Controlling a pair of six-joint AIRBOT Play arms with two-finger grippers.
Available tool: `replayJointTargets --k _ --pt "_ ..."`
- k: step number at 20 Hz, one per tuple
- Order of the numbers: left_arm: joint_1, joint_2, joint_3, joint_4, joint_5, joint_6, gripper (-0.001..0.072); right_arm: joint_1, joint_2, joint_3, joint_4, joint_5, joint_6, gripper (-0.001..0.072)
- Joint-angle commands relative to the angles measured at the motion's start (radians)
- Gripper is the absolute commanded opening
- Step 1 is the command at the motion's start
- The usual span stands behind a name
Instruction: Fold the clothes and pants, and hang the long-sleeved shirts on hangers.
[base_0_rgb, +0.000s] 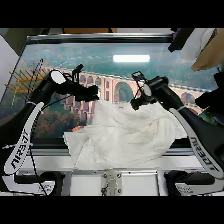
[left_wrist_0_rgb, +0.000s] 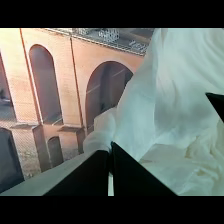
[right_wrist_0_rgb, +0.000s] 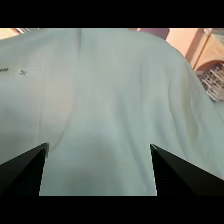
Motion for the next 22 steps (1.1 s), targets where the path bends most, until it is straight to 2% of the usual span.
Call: replayJointTargets --k 1,4,7,11,20,21,22 --pt "0.001 -0.002 0.002 0.002 -0.011 0.008 0.001 0.023 -0.178 0.12 -0.059 -0.016 0.054 0.0711" --pt "0.001 -0.002 0.002 0.001 -0.011 0.008 0.001 0.029 -0.285 0.234 -0.078 -0.004 0.056 0.071" --pt "0.001 -0.002 0.002 0.002 -0.017 0.008 0.001 0.048 -0.352 0.303 -0.174 0.034 0.071 0.071" --pt "0.001 -0.002 0.002 0.002 -0.017 0.008 0.001 0.053 -0.378 0.309 -0.259 0.037 0.126 0.071" --pt "0.001 -0.002 0.002 0.002 -0.018 0.008 0.001 0.069 -0.403 0.309 -0.286 0.061 0.161 0.0708" --pt "0.001 -0.002 0.002 0.002 -0.018 0.008 0.0011 0.072 -0.402 0.31 -0.311 0.077 0.161 0.0668" --pt "0.001 -0.002 0.002 0.002 -0.018 0.009 0.001 0.072 -0.402 0.311 -0.343 0.101 0.161 0.0498"
